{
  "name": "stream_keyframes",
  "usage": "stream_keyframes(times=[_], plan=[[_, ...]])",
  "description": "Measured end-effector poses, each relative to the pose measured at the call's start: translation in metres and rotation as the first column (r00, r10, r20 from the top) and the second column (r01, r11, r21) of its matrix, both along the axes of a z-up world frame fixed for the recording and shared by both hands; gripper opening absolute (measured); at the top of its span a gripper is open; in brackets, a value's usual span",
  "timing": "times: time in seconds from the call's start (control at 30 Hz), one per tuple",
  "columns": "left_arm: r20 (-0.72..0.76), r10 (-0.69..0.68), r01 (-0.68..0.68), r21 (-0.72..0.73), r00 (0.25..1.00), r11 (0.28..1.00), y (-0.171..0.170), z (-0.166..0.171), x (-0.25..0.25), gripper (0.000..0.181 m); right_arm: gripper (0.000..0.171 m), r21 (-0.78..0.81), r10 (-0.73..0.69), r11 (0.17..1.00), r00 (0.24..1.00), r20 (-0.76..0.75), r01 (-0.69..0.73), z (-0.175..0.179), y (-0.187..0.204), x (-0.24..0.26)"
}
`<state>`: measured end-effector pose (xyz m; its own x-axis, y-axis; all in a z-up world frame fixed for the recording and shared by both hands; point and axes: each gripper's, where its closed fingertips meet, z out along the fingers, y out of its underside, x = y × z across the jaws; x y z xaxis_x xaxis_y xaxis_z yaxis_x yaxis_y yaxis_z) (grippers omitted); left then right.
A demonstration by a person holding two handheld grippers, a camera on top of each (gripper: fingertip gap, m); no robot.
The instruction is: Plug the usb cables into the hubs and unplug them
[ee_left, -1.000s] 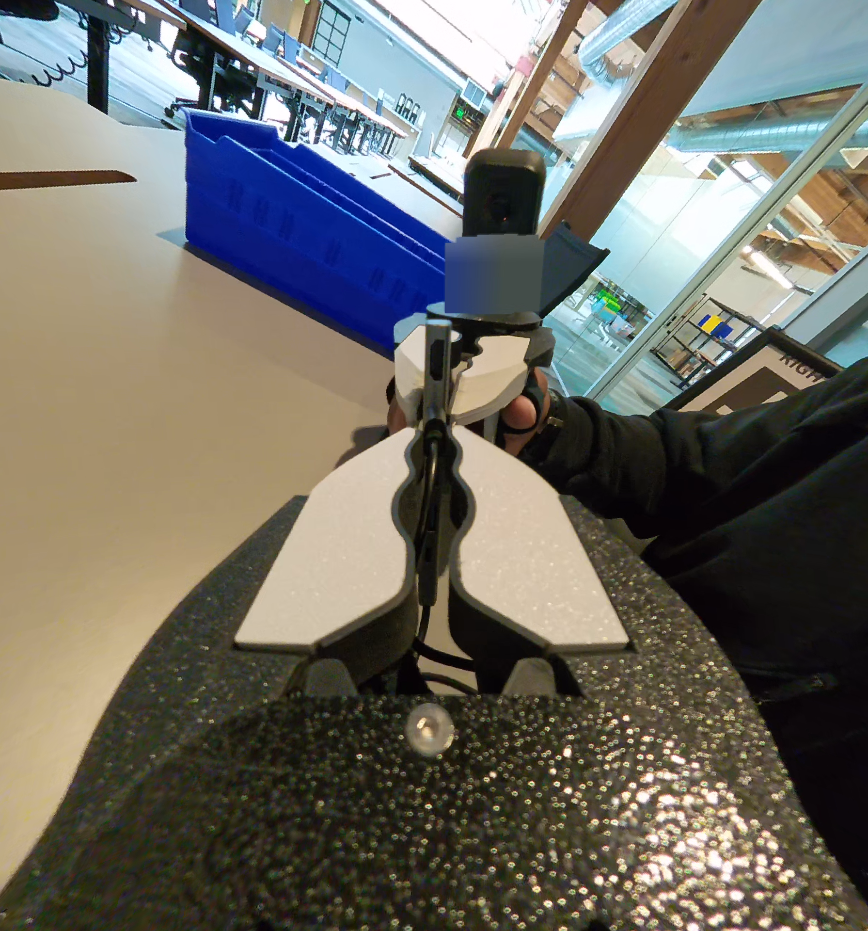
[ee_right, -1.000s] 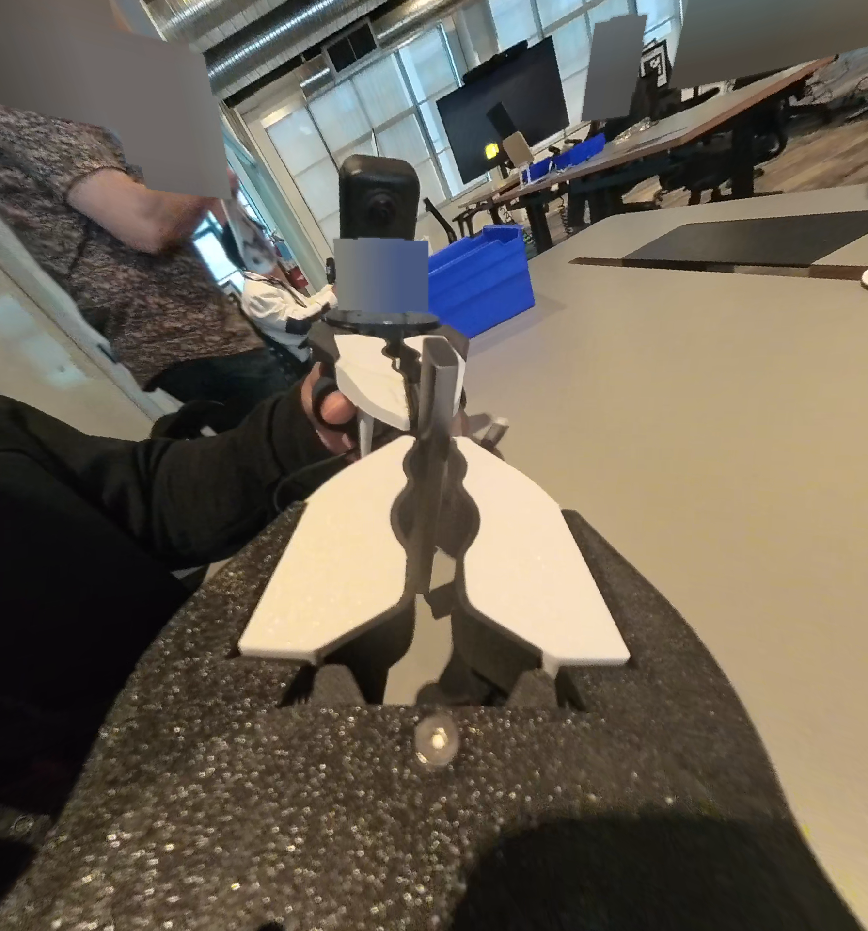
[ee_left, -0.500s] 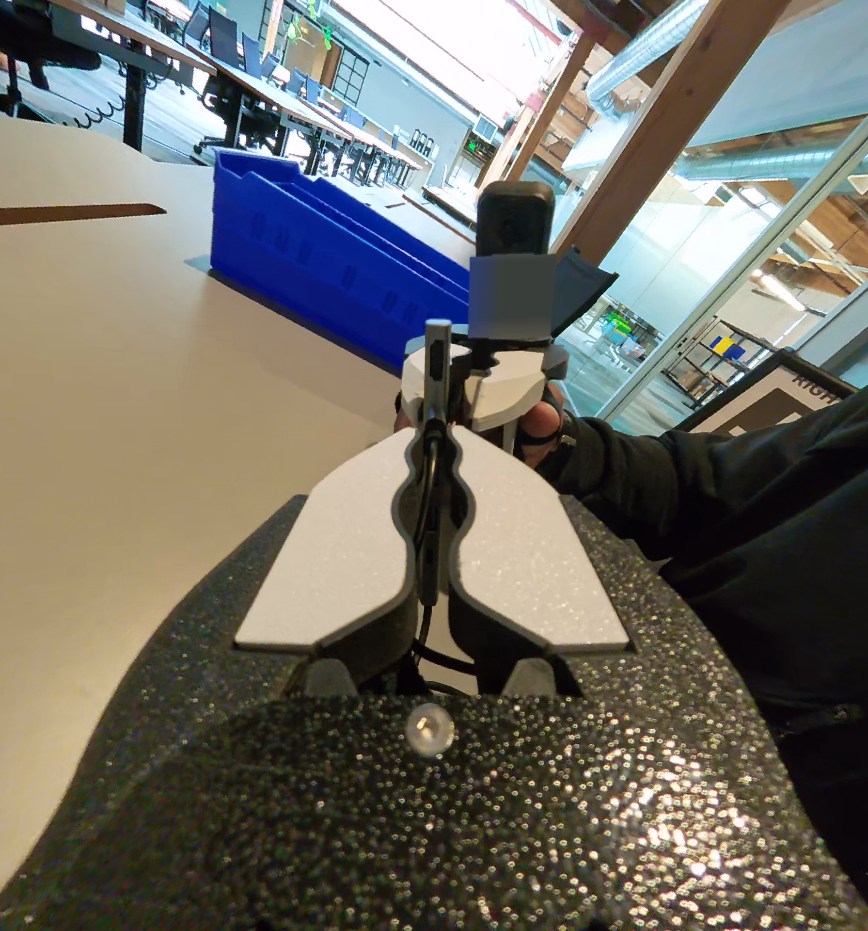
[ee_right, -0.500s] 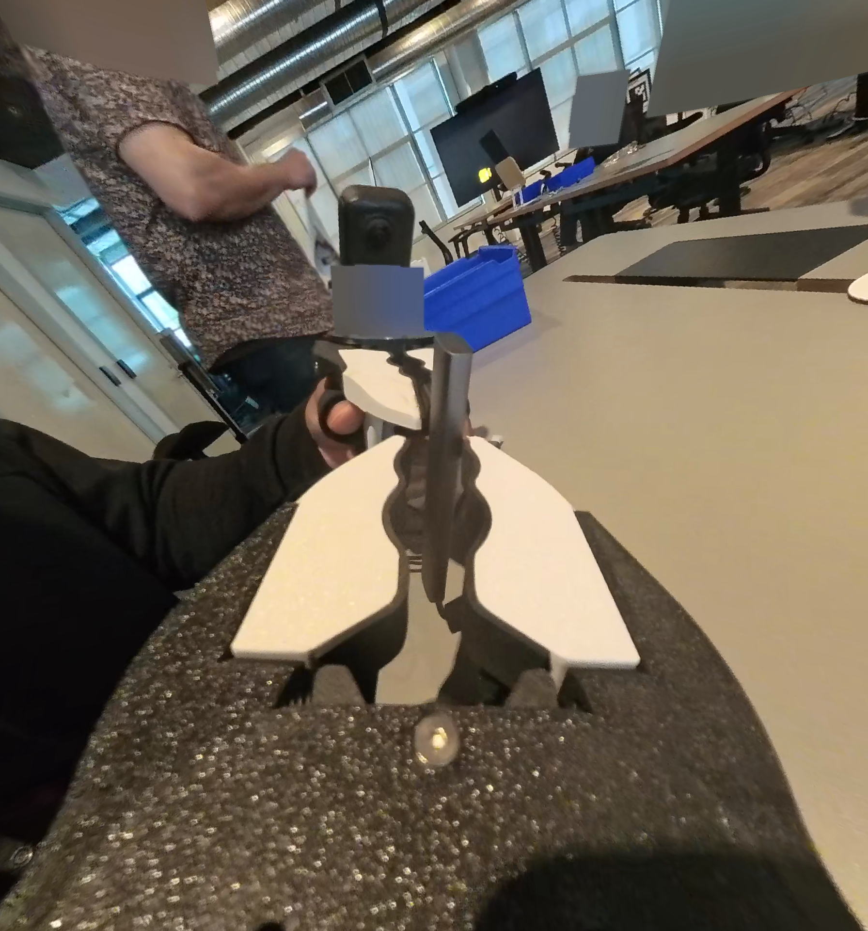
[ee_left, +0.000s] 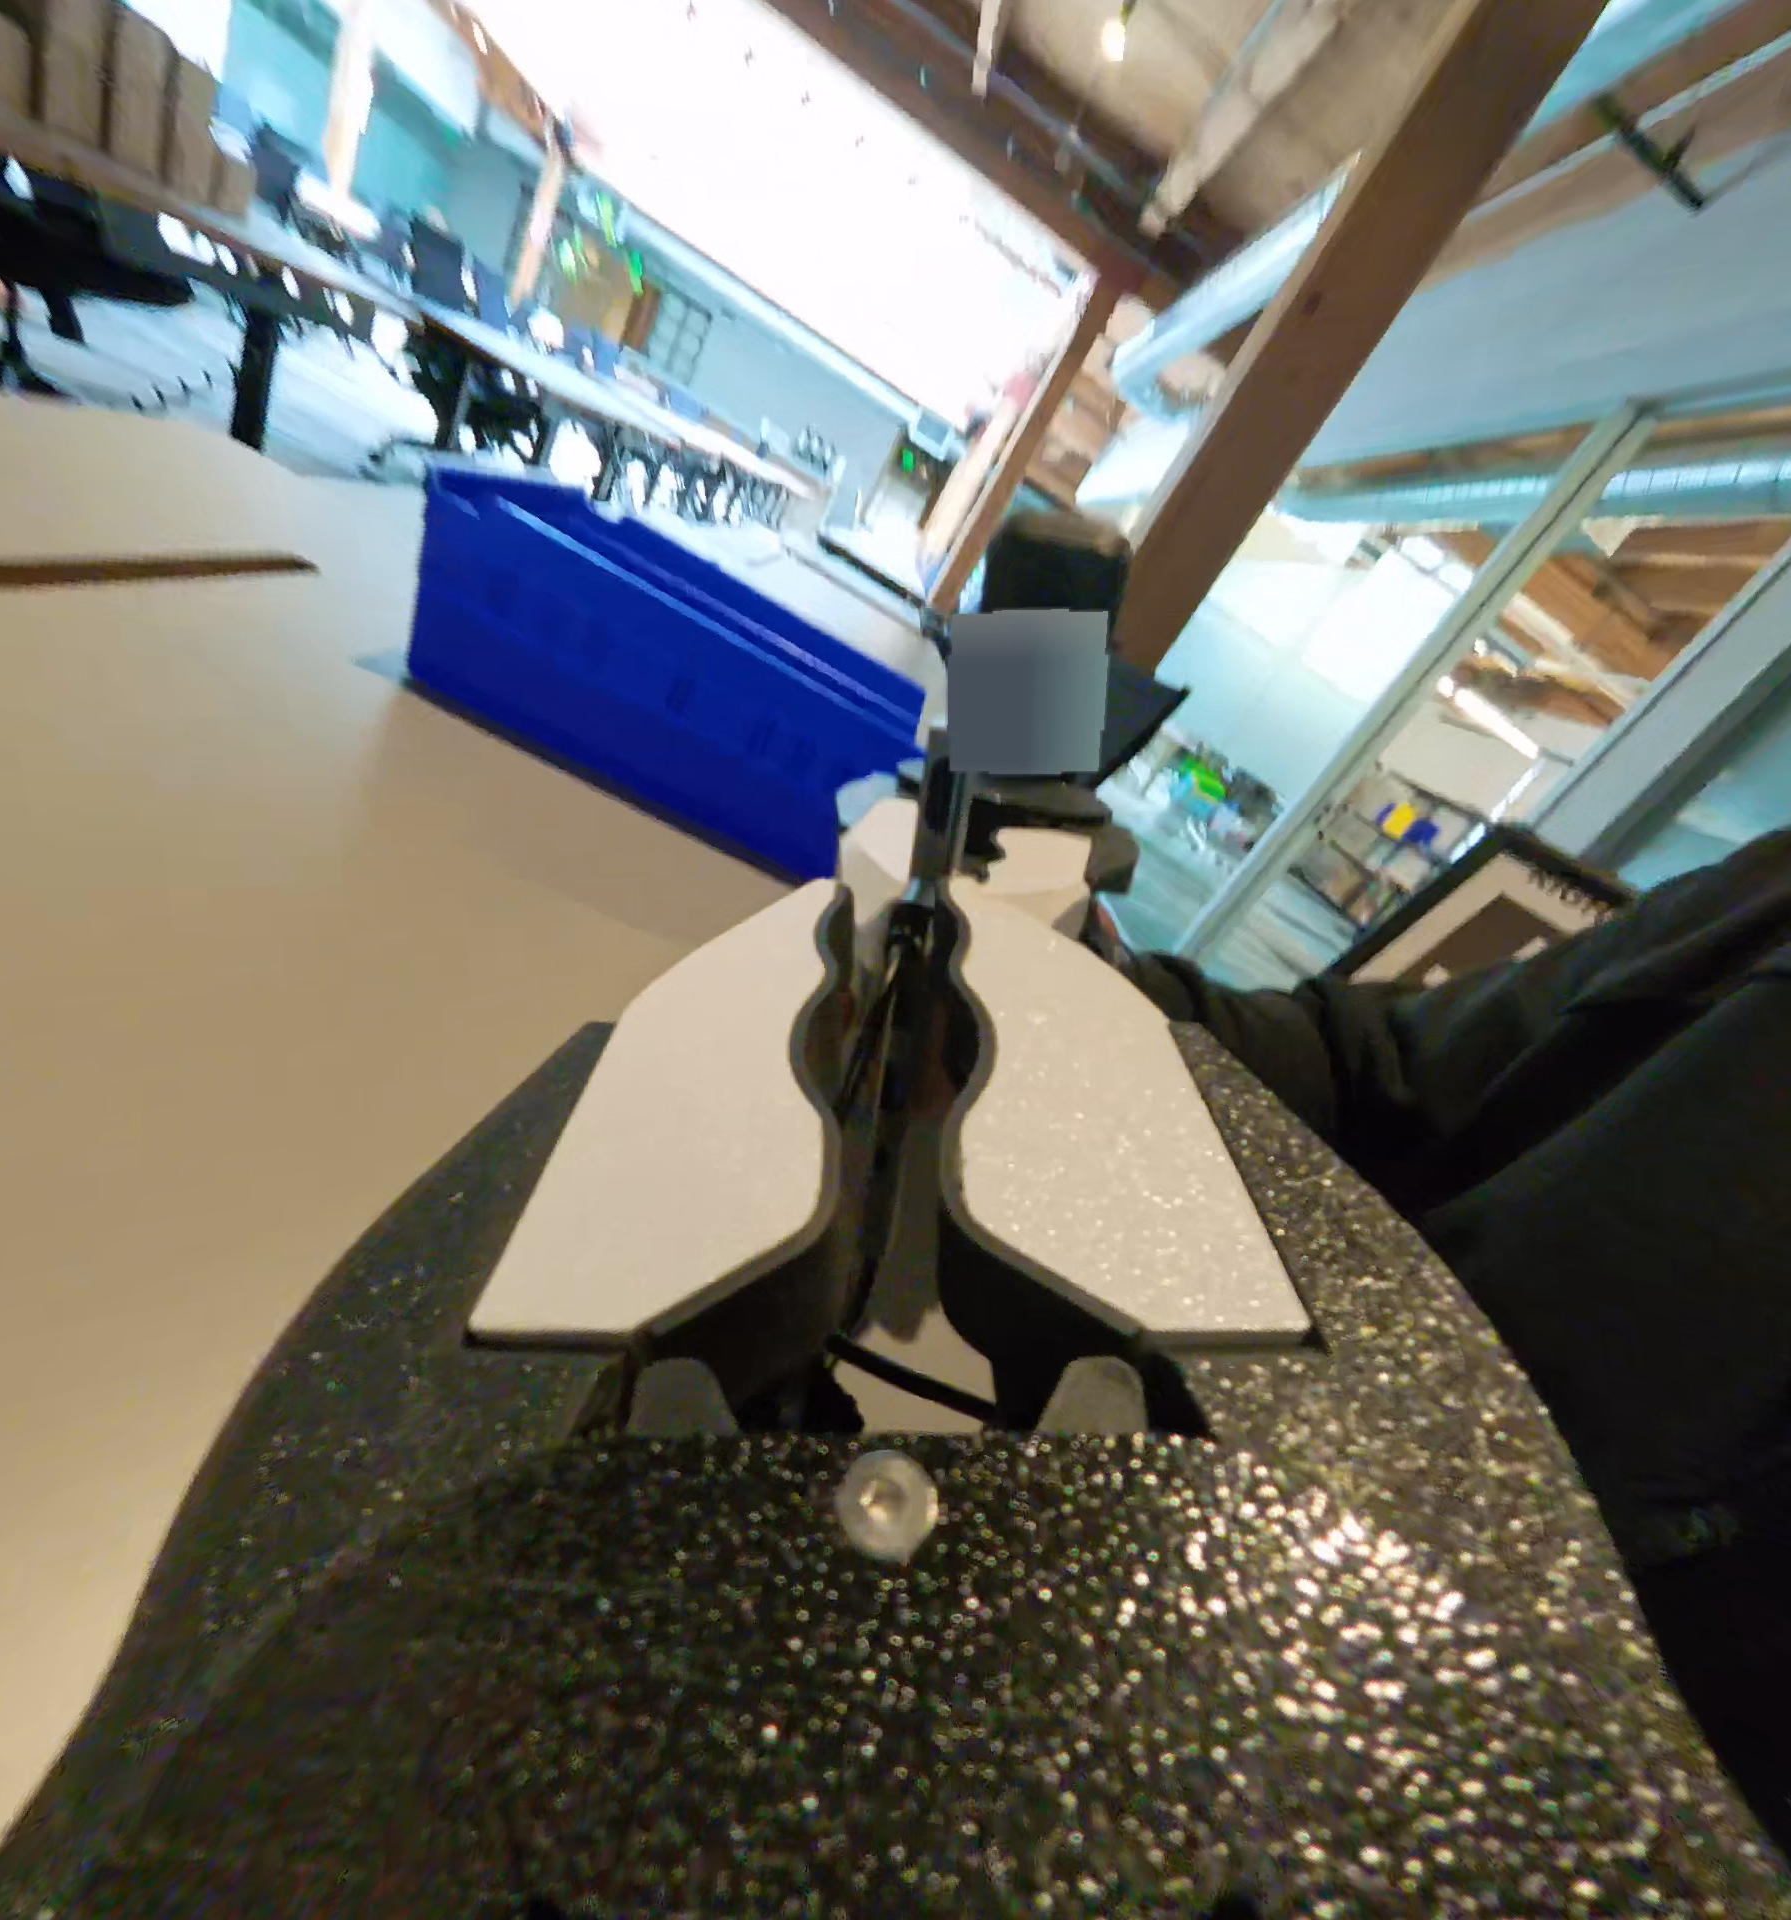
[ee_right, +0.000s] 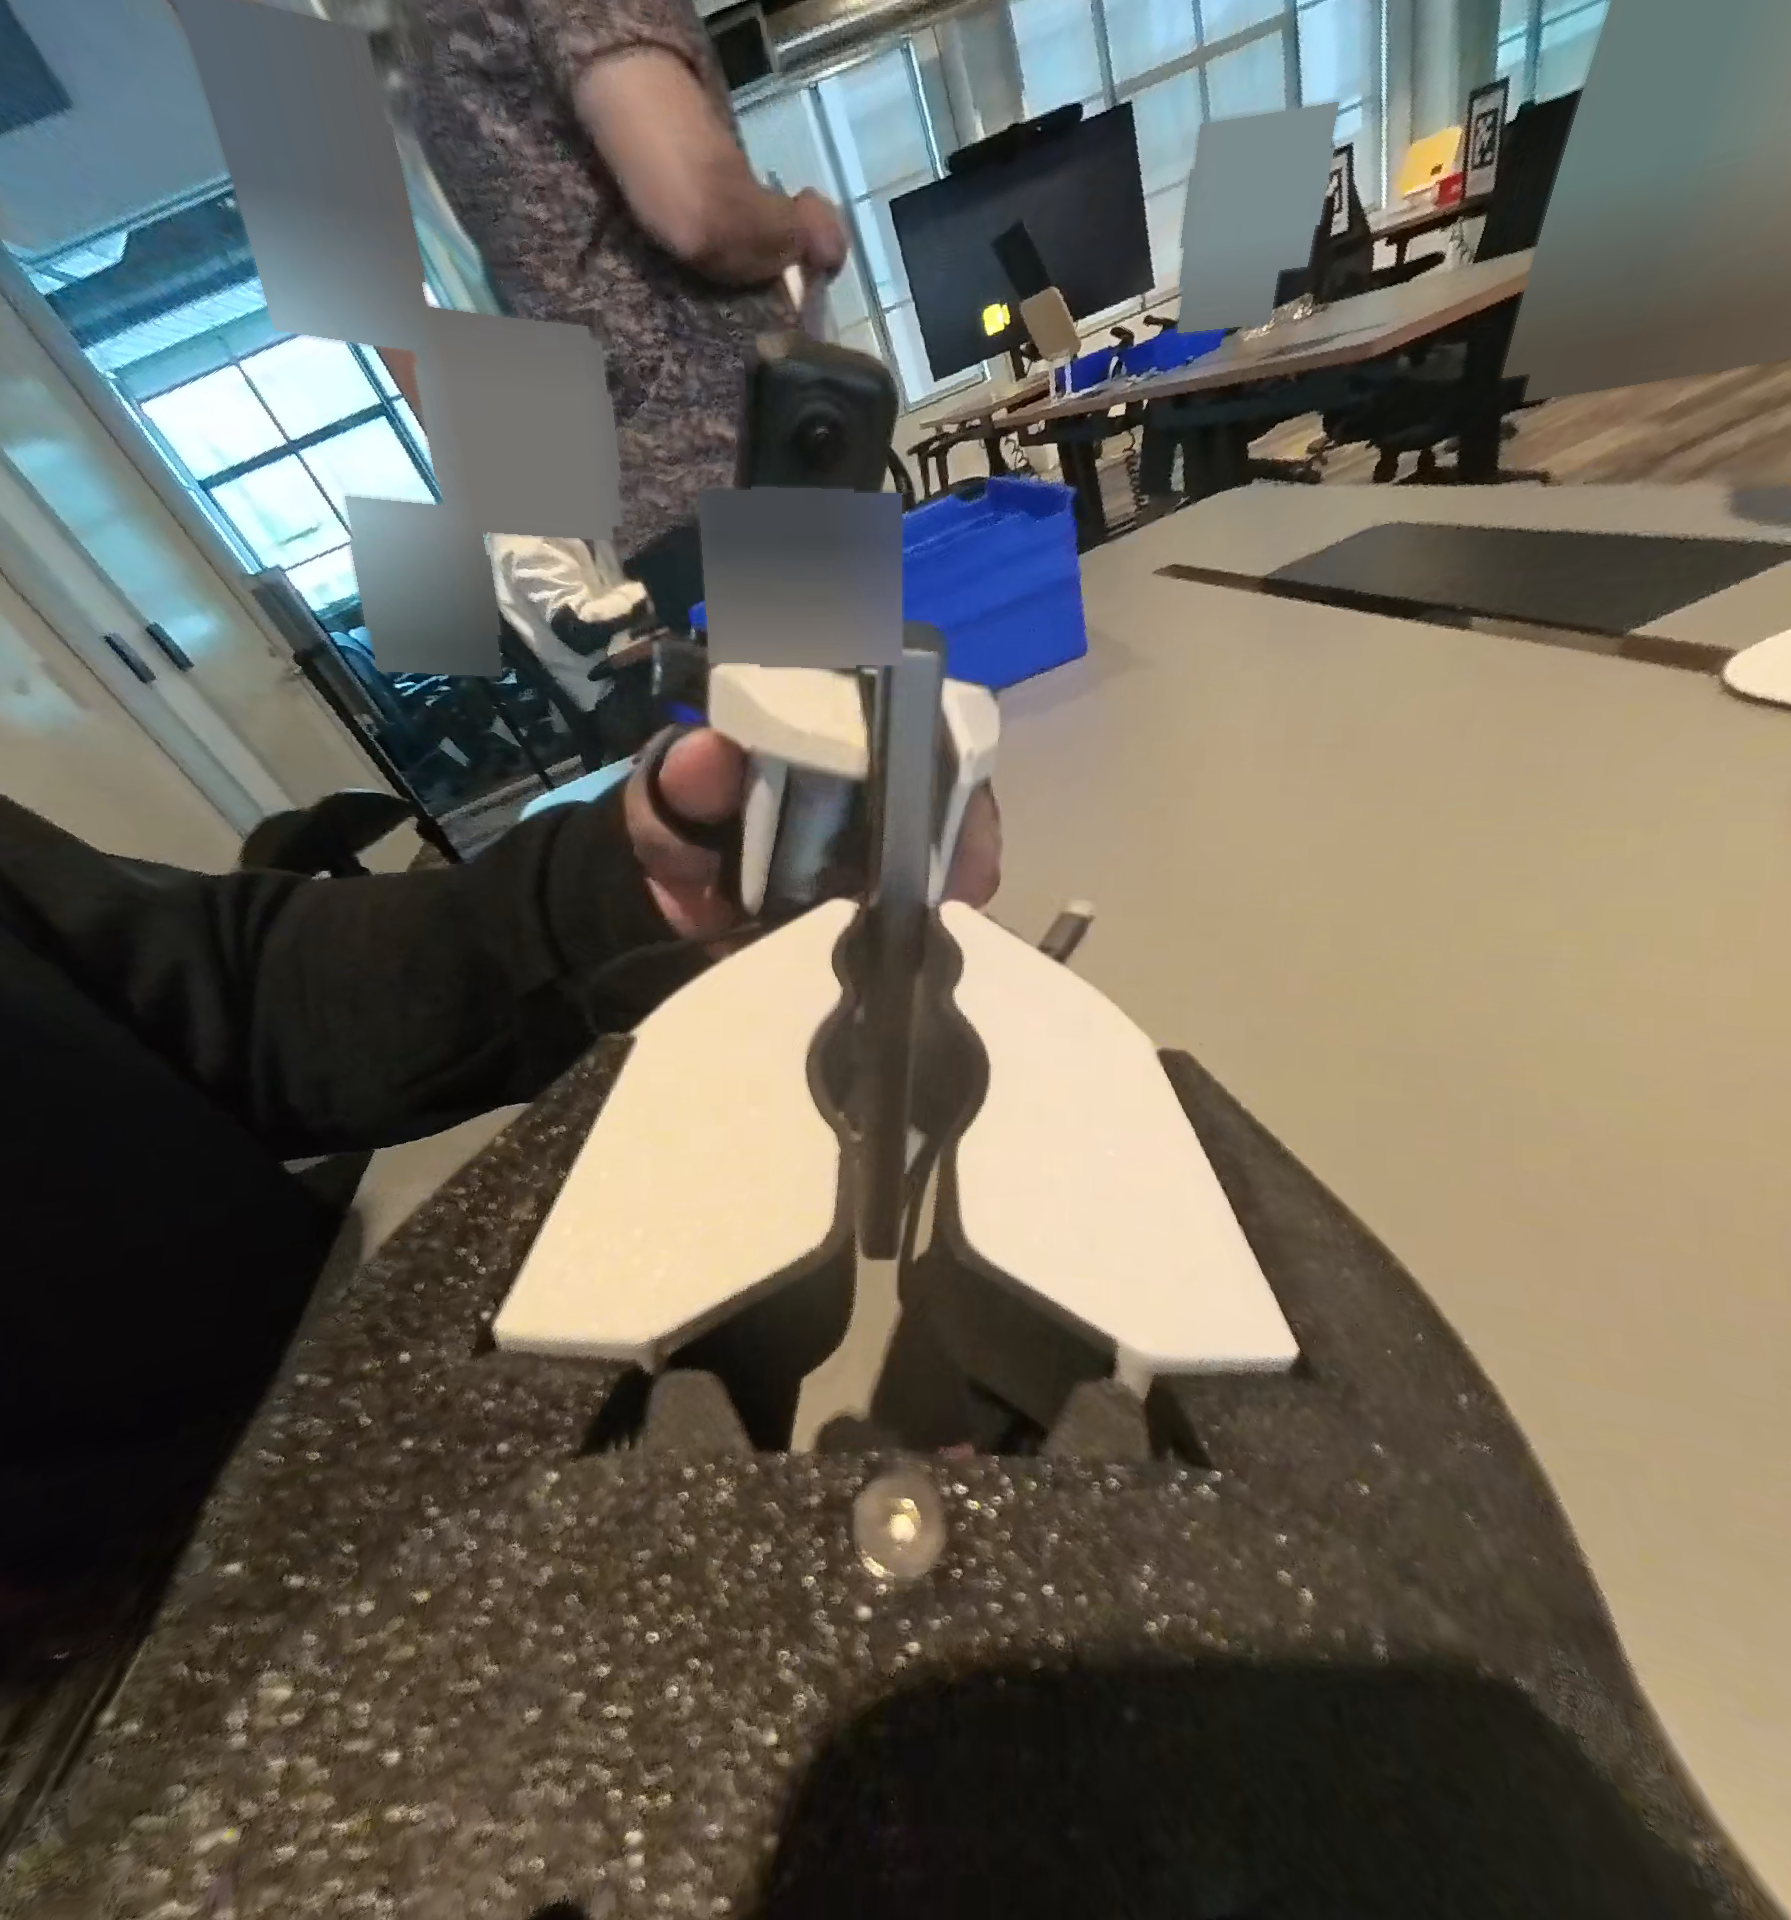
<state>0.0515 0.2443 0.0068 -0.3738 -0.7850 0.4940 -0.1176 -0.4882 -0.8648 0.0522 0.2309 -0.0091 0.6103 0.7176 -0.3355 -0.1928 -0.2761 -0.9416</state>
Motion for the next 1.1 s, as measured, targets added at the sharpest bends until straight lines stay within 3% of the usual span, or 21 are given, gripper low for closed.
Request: stream_keyframes(times=[0.13, 0.23, 0.37, 0.53, 0.77, 1.1], plan=[[0.151, 0.134, -0.12, -0.098, 0.979, 0.988, 0.033, 0.028, -0.016, 0.016, 0.009, 0.06, -0.044, 0.997, 0.999, 0.021, 0.042, 0.008, 0.0, 0.006], [0.172, 0.257, -0.24, -0.115, 0.951, 0.964, 0.061, 0.029, -0.026, 0.016, 0.009, 0.139, -0.112, 0.985, 0.992, 0.063, 0.102, 0.014, 0.001, 0.013], [0.066, 0.389, -0.393, 0.058, 0.919, 0.918, 0.084, 0.001, -0.023, 0.016, 0.009, 0.272, -0.209, 0.947, 0.971, 0.12, 0.17, 0.028, -0.001, 0.02], [-0.011, 0.557, -0.536, 0.253, 0.83, 0.805, 0.108, -0.029, -0.022, 0.015, 0.009, 0.438, -0.348, 0.858, 0.931, 0.109, 0.269, 0.062, -0.012, 0.041], [0.011, 0.616, -0.596, 0.263, 0.788, 0.758, 0.117, -0.026, -0.028, 0.014, 0.009, 0.592, -0.541, 0.677, 0.841, -0.004, 0.438, 0.179, -0.054, 0.111], [-0.018, 0.628, -0.604, 0.256, 0.778, 0.755, 0.124, -0.029, -0.031, 0.013, 0.009, 0.719, -0.773, 0.38, 0.627, -0.099, 0.582, 0.371, -0.124, 0.243]])
